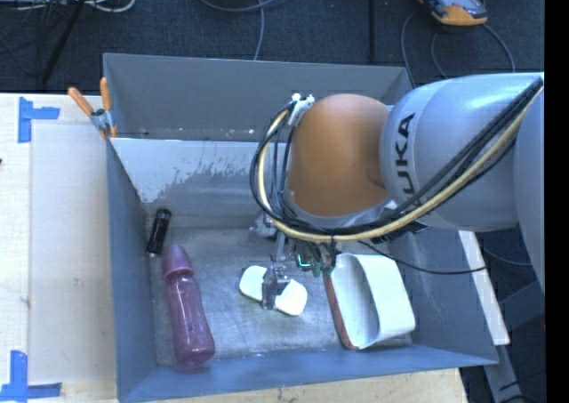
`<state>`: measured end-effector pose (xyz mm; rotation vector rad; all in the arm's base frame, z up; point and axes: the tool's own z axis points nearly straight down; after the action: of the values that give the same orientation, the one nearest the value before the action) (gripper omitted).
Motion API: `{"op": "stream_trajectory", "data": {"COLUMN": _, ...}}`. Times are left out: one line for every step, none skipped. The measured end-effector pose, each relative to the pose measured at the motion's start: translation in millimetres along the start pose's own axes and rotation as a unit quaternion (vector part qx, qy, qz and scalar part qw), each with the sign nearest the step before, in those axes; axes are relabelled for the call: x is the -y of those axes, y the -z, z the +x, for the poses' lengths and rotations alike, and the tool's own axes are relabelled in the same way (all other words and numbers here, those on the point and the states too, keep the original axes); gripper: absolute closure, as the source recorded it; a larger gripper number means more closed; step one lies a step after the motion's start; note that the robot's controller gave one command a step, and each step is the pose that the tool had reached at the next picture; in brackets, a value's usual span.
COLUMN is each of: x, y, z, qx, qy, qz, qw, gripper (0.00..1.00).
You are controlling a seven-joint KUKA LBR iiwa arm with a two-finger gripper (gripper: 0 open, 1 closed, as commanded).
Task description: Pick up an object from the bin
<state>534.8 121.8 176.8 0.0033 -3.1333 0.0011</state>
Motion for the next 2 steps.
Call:
{"op": "stream_trajectory", "data": {"x": 0.6, "y": 3.2, "z": -1.8, "qx": 0.0032, "qy": -0.002, "qz": 0.0, "qw": 1.0, "gripper": 0.0}}
{"op": "stream_trajectory", "data": {"x": 44.4, "y": -55.1, "z": -24.1, "qx": 0.0065, "qy": 0.009, "qz": -0.001, "qw": 0.9999, "gripper": 0.0}}
